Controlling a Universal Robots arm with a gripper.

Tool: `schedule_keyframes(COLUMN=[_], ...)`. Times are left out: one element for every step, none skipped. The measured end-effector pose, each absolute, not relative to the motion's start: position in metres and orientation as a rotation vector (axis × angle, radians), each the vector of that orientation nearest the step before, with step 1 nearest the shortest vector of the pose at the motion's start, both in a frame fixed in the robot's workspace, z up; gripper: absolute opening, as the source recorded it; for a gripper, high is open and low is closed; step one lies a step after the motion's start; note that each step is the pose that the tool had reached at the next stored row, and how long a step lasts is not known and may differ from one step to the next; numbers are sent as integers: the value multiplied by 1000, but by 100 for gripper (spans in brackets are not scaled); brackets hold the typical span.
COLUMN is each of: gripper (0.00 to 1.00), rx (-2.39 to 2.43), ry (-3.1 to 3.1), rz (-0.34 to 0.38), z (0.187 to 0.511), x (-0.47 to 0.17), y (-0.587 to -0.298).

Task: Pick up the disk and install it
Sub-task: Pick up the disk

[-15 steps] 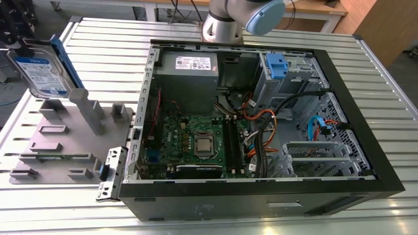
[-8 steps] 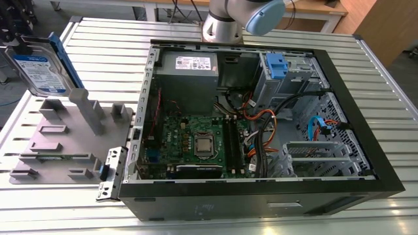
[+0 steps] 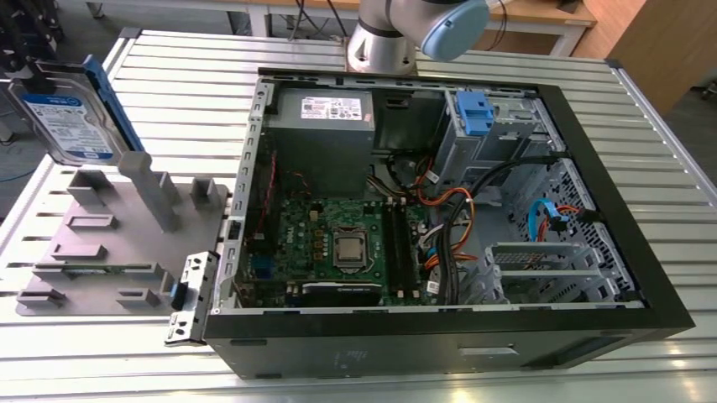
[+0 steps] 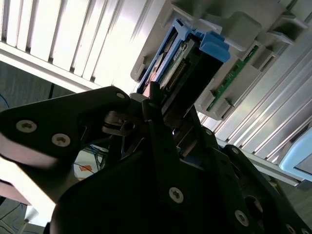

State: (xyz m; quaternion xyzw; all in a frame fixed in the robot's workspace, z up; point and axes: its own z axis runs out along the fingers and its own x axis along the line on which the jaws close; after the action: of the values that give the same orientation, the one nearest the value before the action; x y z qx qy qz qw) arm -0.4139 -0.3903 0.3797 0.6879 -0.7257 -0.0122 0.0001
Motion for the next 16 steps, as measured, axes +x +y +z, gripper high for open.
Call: schedule_keyframes(gripper=[35,35,35,35,35,35,35,35,35,35,35,35,35,35,35,35], rx=[2161,2161,2161,2161,2161,2161,2161,2161,2161,2161,2161,2161,2161,2161,2161,2161], ry=[-2279,-2279,-2280,-2279,-2280,-2280,-2280,-2280,-2280,-2280,-2280,-2280,-2280,-2280,-2280,-2280], rz=[-39,-39,-38,-38,-38,-38,-38,-38,-38,-38,-38,-38,-38,-38,-38,-38], z=[380,381,382,383,384,385,387,388,390,391,391,391,392,392,392,392], x=[-414,-414,-414,-414,-414,-414,-414,-414,-414,-414,-414,-414,-414,-414,-414,-414], y=[-390,-390,-390,-390,-390,-390,-390,-390,-390,-390,-390,-390,-390,-390,-390,-390])
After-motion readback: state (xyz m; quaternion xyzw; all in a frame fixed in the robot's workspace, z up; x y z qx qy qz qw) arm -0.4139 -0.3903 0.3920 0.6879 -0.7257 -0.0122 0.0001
